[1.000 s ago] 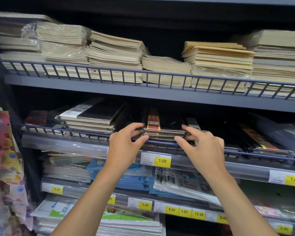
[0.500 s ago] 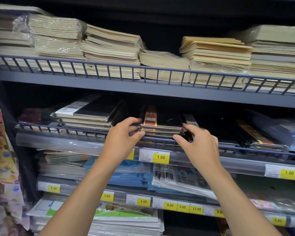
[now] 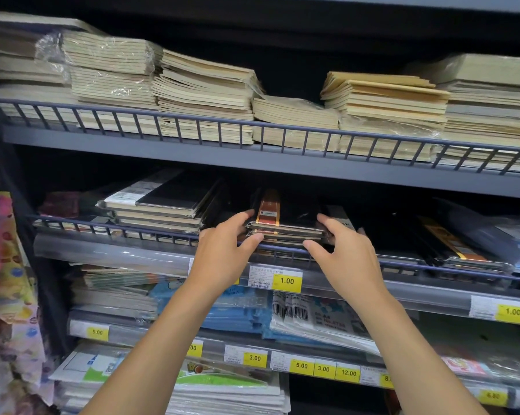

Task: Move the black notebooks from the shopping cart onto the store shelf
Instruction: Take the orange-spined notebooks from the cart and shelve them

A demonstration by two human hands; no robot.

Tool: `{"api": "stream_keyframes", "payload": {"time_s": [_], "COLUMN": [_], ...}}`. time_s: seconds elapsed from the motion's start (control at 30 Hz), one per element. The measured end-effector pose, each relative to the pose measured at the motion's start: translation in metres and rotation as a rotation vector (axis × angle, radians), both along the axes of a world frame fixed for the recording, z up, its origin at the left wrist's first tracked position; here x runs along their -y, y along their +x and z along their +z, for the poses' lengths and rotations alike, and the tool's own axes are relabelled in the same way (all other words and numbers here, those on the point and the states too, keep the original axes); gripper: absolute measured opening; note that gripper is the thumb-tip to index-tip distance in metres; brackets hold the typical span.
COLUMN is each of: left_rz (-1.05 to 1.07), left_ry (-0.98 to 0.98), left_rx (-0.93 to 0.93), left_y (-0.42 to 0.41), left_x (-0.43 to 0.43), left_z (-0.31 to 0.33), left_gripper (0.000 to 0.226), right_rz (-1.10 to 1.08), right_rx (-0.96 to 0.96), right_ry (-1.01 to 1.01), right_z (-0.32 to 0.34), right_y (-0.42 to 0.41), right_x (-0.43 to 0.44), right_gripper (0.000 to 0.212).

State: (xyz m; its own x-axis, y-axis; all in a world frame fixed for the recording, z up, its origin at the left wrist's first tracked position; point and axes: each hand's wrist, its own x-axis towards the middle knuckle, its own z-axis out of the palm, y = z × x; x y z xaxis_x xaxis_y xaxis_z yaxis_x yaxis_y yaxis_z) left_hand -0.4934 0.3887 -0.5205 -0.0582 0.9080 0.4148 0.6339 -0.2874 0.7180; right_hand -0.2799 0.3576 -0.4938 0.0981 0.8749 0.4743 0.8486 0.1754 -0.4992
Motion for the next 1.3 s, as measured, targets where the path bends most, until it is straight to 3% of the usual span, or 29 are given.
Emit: {"api": "stream_keyframes", "payload": {"time_s": [0.27, 0.47, 0.73, 1.0, 1.3], "left_rz": [0.013, 0.06, 0.038, 0.007, 0.01], "left_ry": [0.05, 0.081, 0.132, 0.151, 0.115], "left_rx": [0.038, 0.076, 0.071, 0.098, 0.062], "left_y": [-0.001, 0.005, 0.004, 0.0, -0.001], "left_x": [-0.002, 0.0, 0.0, -0.003, -0.01], "left_z": [-0.008, -0.013, -0.018, -0.018, -0.021], "left_gripper": [0.055, 0.058, 0.052, 0.047, 0.053], "right_rz": [0.028, 0.048, 0.04, 0.136, 0.116], "right_rx": [-0.116, -0.152, -0.064, -0.339, -0.331], "right_ry": [0.005, 0.032, 0.085, 0.1, 0.131], "right_z": [-0.011, -0.008, -0.012, -0.018, -0.018], "right_y": [0.011, 0.01, 0.01, 0.012, 0.011], "right_x": [-0.006, -0.004, -0.002, -0.003, -0.008], "right_gripper": [0.051, 0.06, 0.051, 0.051, 0.034]}}
